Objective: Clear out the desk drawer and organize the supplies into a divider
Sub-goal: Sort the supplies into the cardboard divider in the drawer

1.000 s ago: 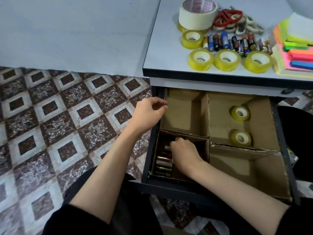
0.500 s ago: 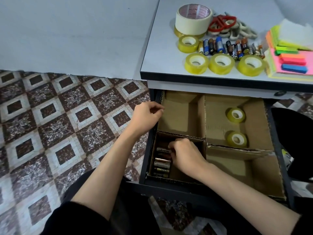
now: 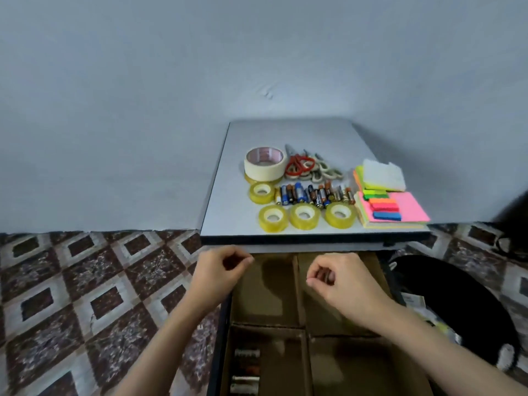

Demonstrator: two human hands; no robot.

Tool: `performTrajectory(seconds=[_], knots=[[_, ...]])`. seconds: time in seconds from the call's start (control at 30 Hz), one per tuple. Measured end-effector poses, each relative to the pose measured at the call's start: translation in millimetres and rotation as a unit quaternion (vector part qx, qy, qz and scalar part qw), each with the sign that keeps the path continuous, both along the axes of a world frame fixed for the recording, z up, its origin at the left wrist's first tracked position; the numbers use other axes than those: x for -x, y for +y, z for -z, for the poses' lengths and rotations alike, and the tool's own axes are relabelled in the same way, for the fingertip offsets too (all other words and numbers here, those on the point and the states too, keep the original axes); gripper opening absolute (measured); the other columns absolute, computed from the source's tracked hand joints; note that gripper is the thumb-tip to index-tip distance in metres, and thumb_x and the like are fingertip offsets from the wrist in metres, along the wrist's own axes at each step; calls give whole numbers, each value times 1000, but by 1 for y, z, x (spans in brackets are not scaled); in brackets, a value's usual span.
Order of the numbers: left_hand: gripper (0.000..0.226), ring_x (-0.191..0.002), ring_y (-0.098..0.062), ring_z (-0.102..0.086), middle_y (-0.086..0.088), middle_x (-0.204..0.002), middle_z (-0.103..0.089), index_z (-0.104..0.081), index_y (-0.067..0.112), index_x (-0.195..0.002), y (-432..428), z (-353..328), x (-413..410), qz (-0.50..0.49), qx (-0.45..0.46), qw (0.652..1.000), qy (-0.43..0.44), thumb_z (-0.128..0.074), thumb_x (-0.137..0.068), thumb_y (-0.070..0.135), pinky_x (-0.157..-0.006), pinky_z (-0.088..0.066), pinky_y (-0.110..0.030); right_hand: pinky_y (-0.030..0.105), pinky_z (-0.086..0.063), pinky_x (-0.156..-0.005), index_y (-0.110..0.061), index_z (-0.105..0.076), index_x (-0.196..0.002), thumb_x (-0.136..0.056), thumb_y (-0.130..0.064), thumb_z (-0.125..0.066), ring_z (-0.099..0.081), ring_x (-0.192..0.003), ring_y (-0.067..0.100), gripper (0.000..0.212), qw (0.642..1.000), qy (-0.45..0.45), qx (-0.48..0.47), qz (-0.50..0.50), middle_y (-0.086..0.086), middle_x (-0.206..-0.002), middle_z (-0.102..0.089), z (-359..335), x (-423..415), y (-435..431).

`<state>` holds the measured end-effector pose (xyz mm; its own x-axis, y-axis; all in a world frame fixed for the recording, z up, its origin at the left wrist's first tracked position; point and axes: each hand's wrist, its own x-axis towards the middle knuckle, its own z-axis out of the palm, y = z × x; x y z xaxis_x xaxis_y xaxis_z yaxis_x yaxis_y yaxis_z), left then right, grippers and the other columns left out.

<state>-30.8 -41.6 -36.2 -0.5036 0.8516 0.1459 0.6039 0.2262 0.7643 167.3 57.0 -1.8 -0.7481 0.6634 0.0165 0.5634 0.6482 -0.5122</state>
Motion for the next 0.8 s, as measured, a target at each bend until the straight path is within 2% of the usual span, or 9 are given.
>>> performTrajectory(seconds=[0.13, 0.2, 0.27, 0.43, 0.57, 0.63, 0.8], knots=[[7, -73, 4, -59, 17, -75, -65, -69, 22, -77, 34, -43, 6, 30, -29, 998, 51, -69, -83, 18, -62, -45, -8, 11, -41, -63, -26, -67, -78, -84, -20, -67, -52, -68, -4, 9, 999, 30, -16, 33, -15, -74, -59, -32, -2, 37], [5, -71, 3, -58, 17, -78, -65, -70, 21, -79, 52, -58, 13, 39, -11, 993, 106, -67, -84, 22, -59, -39, -8, 12, -38, -61, -20, -71, -83, -84, -19, -68, -49, -65, -4, 4, 998, 27, -45, 41, -10, -78, -63, -43, -1, 56], [7, -77, 0, -57, 13, -85, -68, -72, 21, -84, 70, -69, 20, 52, 16, 986, 157, -66, -84, 26, -63, -36, -10, 14, -36, -59, -17, -72, -89, -83, -20, -68, -49, -66, -2, 8, 997, 17, -62, 45, -6, -84, -67, -52, 3, 72], [19, -95, -13, -53, 0, -100, -62, -70, 22, -101, 111, -85, 27, 59, 86, 961, 255, -66, -84, 29, -73, -33, -20, 24, -40, -78, -19, -71, -103, -83, -23, -67, -61, -97, 17, 20, 993, 2, -105, 60, 1, -105, -70, -66, 25, 101], [22, -95, -16, -54, -2, -104, -63, -71, 22, -100, 134, -86, 26, 68, 134, 952, 268, -71, -79, 27, -74, -38, -23, 27, -43, -85, -25, -66, -114, -82, -23, -69, -56, -101, 17, 32, 995, -28, -94, 29, 2, -117, -64, -68, 48, 116], [23, -99, -18, -55, -2, -108, -65, -70, 21, -101, 144, -86, 26, 82, 141, 945, 282, -71, -79, 26, -77, -42, -25, 28, -42, -90, -26, -62, -120, -82, -20, -68, -53, -112, 19, 39, 995, -47, -90, 9, 1, -127, -59, -66, 58, 123], [48, -107, -19, -56, 0, -118, -62, -54, 17, -118, 157, -85, 28, 114, 173, 929, 306, -74, -75, 21, -86, -48, -31, 34, -43, -94, -26, -46, -137, -83, -14, -61, -48, -123, 22, 57, 990, -90, -103, -31, 1, -136, -52, -61, 77, 134]])
